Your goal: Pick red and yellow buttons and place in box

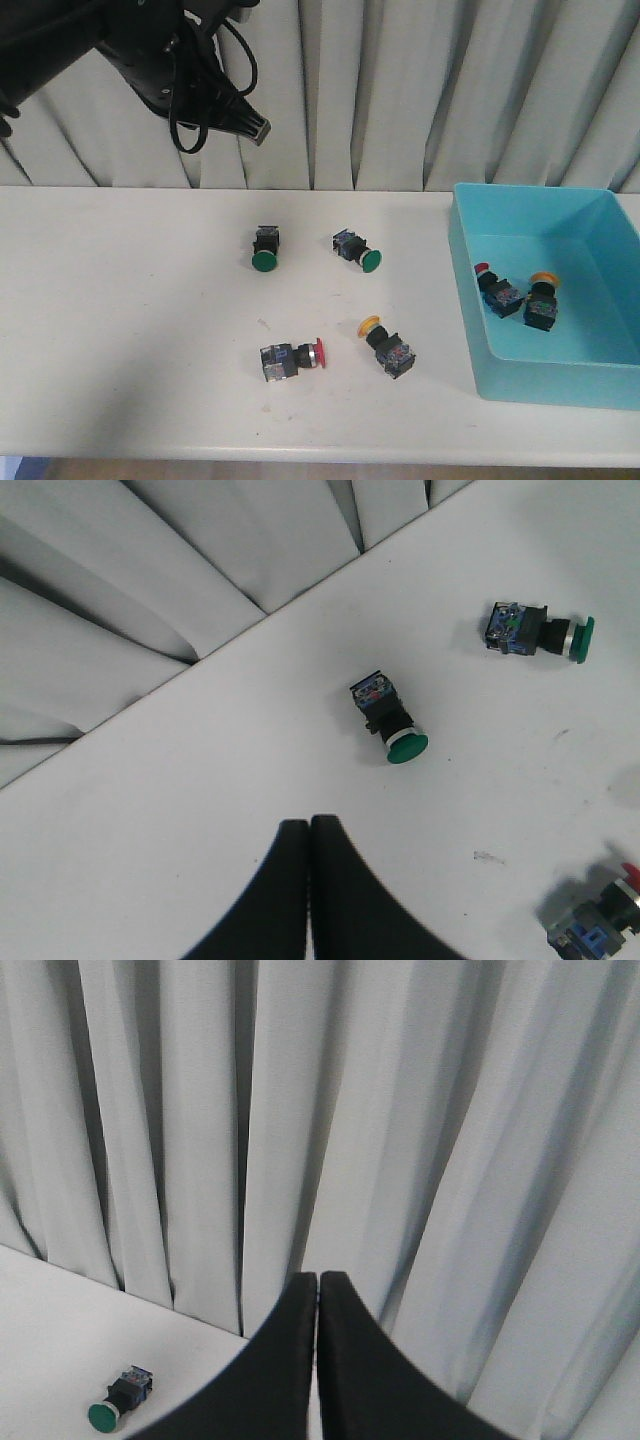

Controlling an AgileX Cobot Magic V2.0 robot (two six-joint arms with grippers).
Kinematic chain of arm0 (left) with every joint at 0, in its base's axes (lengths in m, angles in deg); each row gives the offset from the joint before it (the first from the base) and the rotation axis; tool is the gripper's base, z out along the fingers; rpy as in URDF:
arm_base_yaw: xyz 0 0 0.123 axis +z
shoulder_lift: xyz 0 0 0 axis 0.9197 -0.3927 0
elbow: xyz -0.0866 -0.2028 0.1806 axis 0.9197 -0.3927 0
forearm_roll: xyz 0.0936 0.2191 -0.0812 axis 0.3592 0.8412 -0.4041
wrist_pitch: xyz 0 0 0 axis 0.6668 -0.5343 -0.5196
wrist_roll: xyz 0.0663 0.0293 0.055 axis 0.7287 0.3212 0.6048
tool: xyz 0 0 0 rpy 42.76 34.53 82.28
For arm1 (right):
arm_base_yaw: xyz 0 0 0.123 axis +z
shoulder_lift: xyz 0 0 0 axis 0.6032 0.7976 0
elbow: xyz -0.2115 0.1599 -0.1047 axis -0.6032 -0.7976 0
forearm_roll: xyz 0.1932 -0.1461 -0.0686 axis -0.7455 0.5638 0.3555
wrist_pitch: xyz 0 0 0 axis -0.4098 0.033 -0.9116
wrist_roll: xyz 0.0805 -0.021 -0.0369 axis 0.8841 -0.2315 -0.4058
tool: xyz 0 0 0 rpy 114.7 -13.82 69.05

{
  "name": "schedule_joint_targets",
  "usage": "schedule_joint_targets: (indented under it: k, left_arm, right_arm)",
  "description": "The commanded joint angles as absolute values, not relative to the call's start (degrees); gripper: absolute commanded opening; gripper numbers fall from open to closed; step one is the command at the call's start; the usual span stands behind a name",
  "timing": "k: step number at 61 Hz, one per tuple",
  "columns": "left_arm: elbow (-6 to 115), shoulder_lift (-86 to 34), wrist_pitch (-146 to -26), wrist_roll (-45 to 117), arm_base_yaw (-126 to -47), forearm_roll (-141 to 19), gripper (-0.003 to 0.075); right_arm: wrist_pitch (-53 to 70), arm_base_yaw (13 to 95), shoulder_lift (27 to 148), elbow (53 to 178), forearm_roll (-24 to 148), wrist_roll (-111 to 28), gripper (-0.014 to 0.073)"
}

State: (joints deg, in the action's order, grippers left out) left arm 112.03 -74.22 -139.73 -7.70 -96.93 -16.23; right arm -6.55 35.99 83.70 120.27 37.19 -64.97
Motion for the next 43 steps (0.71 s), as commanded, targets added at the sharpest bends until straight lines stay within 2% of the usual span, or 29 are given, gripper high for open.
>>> schedule_joint_targets:
  k: [1, 13, 20, 27, 36, 43]
  left_arm:
    - [113.31, -71.07, -137.68, -8.42, -97.14, -15.54, -0.0006]
    - [112.4, -68.36, -137.24, -8.18, -97.14, -15.26, -0.0006]
    - [105.03, -62.03, -131.07, -8.18, -97.05, -14.68, -0.0006]
    - [89.55, -52.62, -116.13, -8.42, -95.88, -13.82, -0.0006]
    - [61.35, -37.66, -91.11, -13.01, -92.85, -13.93, -0.0006]
    - [42.92, -26.19, -81.02, -20.39, -88.07, -13.93, -0.0006]
  right_arm:
    - [-2.94, 36.09, 83.12, 121.85, 36.01, -65.44, -0.0008]
    - [-2.95, 36.09, 83.07, 121.85, 36.01, -65.44, -0.0008]
    - [-2.95, 36.09, 82.94, 121.85, 36.01, -65.44, -0.0008]
    - [-2.95, 36.09, 82.94, 121.85, 36.01, -65.44, -0.0008]
    - [-2.95, 36.09, 82.94, 121.85, 36.01, -65.44, -0.0008]
    - [-2.95, 36.09, 82.94, 121.85, 36.01, -65.44, -0.0008]
